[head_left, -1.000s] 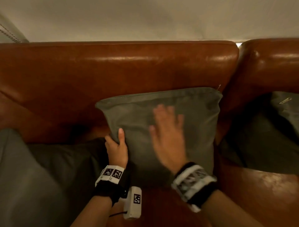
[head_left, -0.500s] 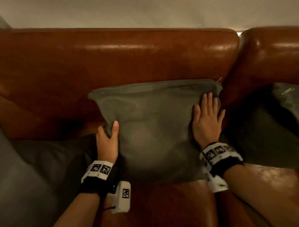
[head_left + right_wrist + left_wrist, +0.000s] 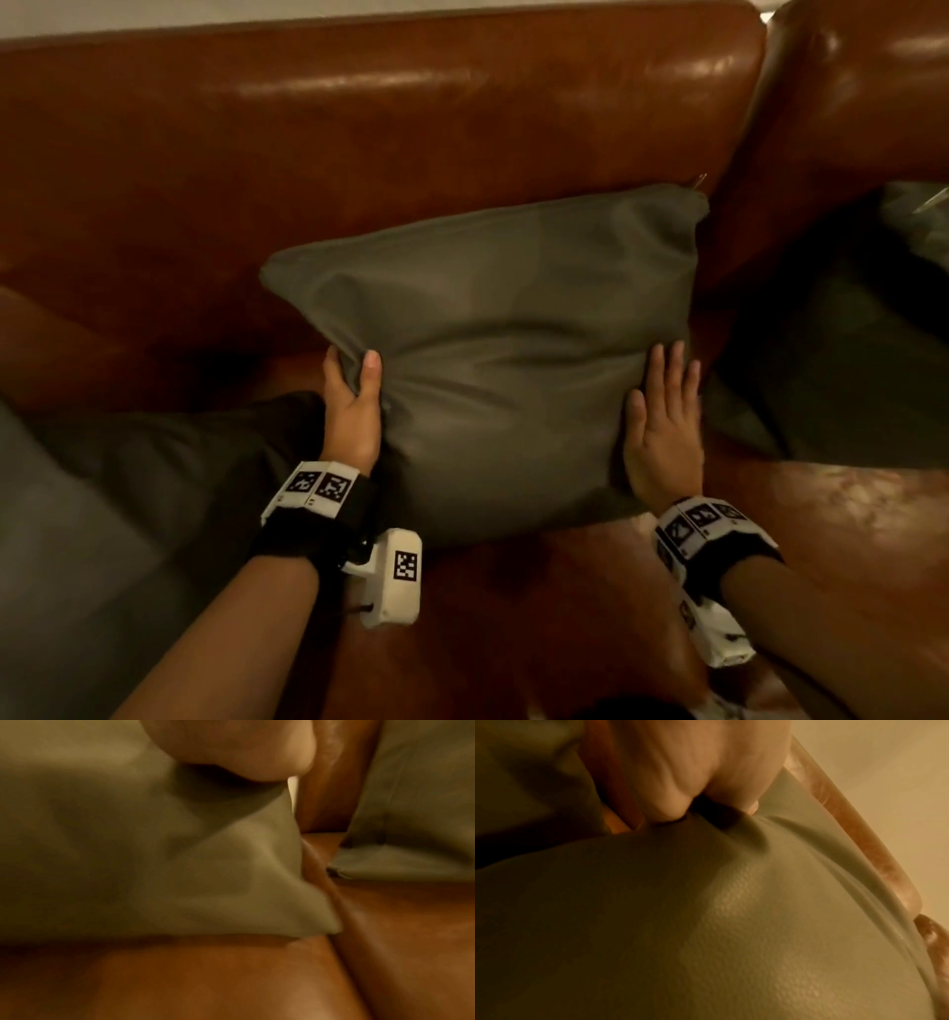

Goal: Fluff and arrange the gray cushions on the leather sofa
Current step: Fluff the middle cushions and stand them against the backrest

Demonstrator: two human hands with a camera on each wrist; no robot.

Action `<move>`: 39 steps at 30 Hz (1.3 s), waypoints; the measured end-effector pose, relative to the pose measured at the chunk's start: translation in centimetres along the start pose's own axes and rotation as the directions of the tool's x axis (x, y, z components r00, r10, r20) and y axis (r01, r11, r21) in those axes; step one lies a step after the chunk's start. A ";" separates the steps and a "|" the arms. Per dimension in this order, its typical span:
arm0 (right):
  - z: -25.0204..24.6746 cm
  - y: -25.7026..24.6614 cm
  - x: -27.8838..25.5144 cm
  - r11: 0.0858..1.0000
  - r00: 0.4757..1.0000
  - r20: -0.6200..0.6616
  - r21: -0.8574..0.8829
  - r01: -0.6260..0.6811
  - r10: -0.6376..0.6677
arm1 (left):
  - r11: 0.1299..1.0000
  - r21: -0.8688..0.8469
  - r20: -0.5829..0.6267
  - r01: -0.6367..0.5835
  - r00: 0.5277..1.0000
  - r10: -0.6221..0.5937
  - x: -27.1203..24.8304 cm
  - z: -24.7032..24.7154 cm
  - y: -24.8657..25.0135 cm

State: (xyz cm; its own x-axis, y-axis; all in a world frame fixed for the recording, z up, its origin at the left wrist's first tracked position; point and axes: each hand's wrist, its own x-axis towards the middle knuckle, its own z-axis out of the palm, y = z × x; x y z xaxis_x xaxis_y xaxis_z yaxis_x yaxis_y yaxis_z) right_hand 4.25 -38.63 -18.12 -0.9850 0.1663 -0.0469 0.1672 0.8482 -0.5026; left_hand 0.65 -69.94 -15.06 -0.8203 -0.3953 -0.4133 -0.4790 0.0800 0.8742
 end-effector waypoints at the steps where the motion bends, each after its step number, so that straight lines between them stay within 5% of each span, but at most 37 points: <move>1: -0.4 -0.8 0.1 0.986 1.000 -0.017 0.166 -0.022 0.025 | 1.000 0.001 -0.002 0.006 1.000 -0.006 -0.2 -0.2 0.2; 4: -3.0 -3.2 2.9 0.744 0.933 -0.044 0.617 -0.257 0.358 | 0.999 0.037 0.013 0.002 1.000 -0.002 -1.5 -1.1 1.3; 6: -5.4 -4.0 6.5 0.560 0.871 0.159 0.709 -0.428 0.464 | 0.994 0.102 0.036 0.047 0.998 -0.051 -2.4 -1.9 2.4; 9: -7.4 -4.7 10.2 0.604 0.859 0.283 0.618 -0.503 0.426 | 0.976 0.212 -0.109 0.054 0.994 -0.032 -2.9 -1.6 5.1; 11: -7.4 -5.2 10.2 0.675 0.877 0.243 0.566 -0.475 0.414 | 0.965 0.255 -0.331 -0.058 0.932 0.144 -3.7 1.6 8.4; 12: -7.2 -5.3 9.8 0.691 0.889 0.220 0.564 -0.452 0.402 | 0.941 0.286 -0.324 -0.183 0.905 0.274 -4.6 4.2 10.3; 14: -7.4 -5.9 8.4 0.720 0.920 0.145 0.584 -0.376 0.363 | 0.793 0.445 -0.075 -0.415 0.866 0.495 -7.1 10.1 13.3; 17: -8.3 -5.9 6.2 0.754 0.952 0.030 0.604 -0.260 0.304 | 0.463 0.686 0.331 -0.562 0.807 0.490 -8.3 14.0 11.8; 19: -8.8 -5.3 4.9 0.776 0.963 -0.050 0.604 -0.183 0.266 | 0.268 0.790 0.365 -0.552 0.774 0.517 -6.5 11.8 8.5; 20: -9.0 -4.7 4.4 0.774 0.962 -0.068 0.610 -0.170 0.264 | 0.263 0.829 0.284 -0.494 0.776 0.563 -5.4 9.8 7.1; 22: -9.0 -3.3 3.8 0.734 0.959 -0.031 0.651 -0.194 0.281 | 0.402 0.884 -0.022 -0.238 0.839 0.543 -3.2 5.5 5.3; 24: -9.1 -2.9 3.5 0.632 0.947 0.078 0.728 -0.267 0.310 | 0.640 0.768 -0.300 0.025 0.897 0.324 -1.5 1.8 5.6; 25: -9.4 -3.1 3.8 0.555 0.936 0.131 0.775 -0.303 0.328 | 0.782 0.614 -0.376 0.108 0.911 0.169 -0.8 0.4 6.1; 27: -10.6 -4.4 5.1 0.376 0.909 0.221 0.856 -0.354 0.353 | 0.973 0.177 -0.335 0.151 0.939 -0.084 0.5 -1.0 8.2; 29: -12.5 -5.8 6.7 0.307 0.903 0.286 0.871 -0.384 0.321 | 0.989 -0.019 -0.242 0.148 0.959 -0.148 -0.2 -1.2 10.9; 32: -15.2 -7.5 8.2 0.343 0.915 0.248 0.869 -0.355 0.318 | 0.987 -0.130 -0.304 0.090 0.944 -0.126 -2.1 -1.3 13.7; 36: -18.1 -6.7 8.0 0.239 0.934 0.200 0.931 -0.275 0.296 | 0.874 -0.484 -0.228 0.024 0.962 -0.153 -3.1 -3.3 14.8; 39: -18.9 -6.0 8.1 0.184 0.904 0.301 0.912 -0.366 0.302 | 0.938 -0.347 -0.196 0.016 0.977 -0.089 -3.7 -3.7 14.3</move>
State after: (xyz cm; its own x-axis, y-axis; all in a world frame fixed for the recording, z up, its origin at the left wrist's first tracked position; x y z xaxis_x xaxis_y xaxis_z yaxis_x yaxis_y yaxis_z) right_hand -3.92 -32.84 0.80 -0.8533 0.2553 -0.4546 0.3508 -0.3638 -0.8629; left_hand -2.02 -70.70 -0.13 -0.6975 -0.5724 -0.4311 -0.3536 -0.2483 0.9018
